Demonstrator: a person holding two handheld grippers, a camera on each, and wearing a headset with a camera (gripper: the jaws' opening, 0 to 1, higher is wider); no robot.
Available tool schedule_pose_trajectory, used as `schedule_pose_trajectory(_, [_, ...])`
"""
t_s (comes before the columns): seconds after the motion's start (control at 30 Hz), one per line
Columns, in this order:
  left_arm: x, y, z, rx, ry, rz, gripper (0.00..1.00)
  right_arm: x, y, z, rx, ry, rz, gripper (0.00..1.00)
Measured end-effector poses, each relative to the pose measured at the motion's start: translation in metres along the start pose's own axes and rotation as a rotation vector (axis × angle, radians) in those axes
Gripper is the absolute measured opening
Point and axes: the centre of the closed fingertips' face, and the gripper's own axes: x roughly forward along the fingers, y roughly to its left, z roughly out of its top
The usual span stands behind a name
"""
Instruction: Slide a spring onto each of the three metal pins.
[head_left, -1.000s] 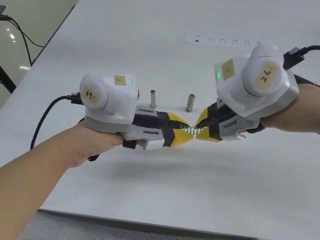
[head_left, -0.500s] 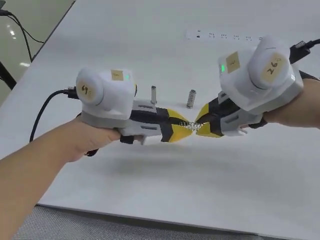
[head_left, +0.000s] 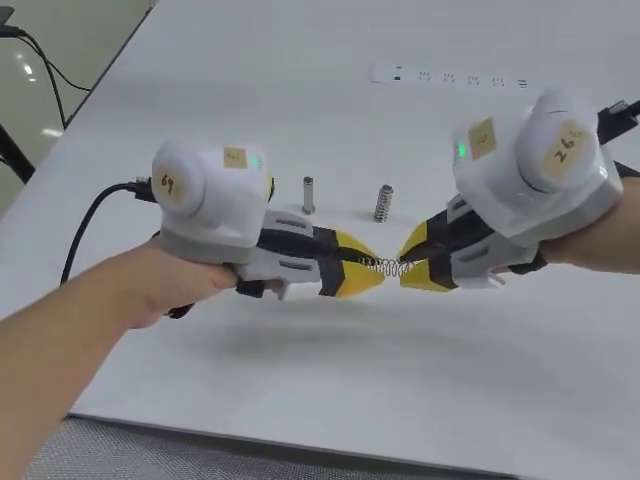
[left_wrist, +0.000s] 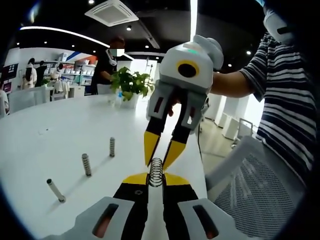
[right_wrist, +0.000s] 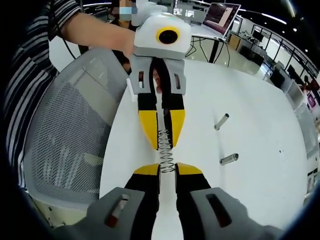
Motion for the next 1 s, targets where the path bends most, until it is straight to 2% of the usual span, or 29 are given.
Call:
schedule_pose_trajectory(0.27, [-0.001,0.002,0.001,-0.002,0.004,0.002,0.02,-0.002,-0.001,0.003,-0.023,-0.019,-0.009,0.08])
schedule_pose_trajectory(0.4, [-0.001,0.002,0.000,-0.002,0.009,0.005,0.02,-0.003,-0.002,0.004,-0.099,-0.017,-0.023,0.07])
schedule_pose_trajectory(0.63, [-0.003,0.003,-0.002,-0.005,0.018,0.009,0.02,-0.008,-0.002,0.009,-0.140,-0.043,-0.020,0.07])
schedule_pose_trajectory(0.77, [-0.005,0.004,-0.004,0.000,0.025,0.015,0.03,-0.012,-0.004,0.014,-0.151,-0.064,-0.017,0.07])
schedule_pose_trajectory(1.0, [-0.006,0.006,-0.007,0.014,0.035,0.025,0.03,-0.018,-0.003,0.025,-0.127,-0.123,-0.008,0.07])
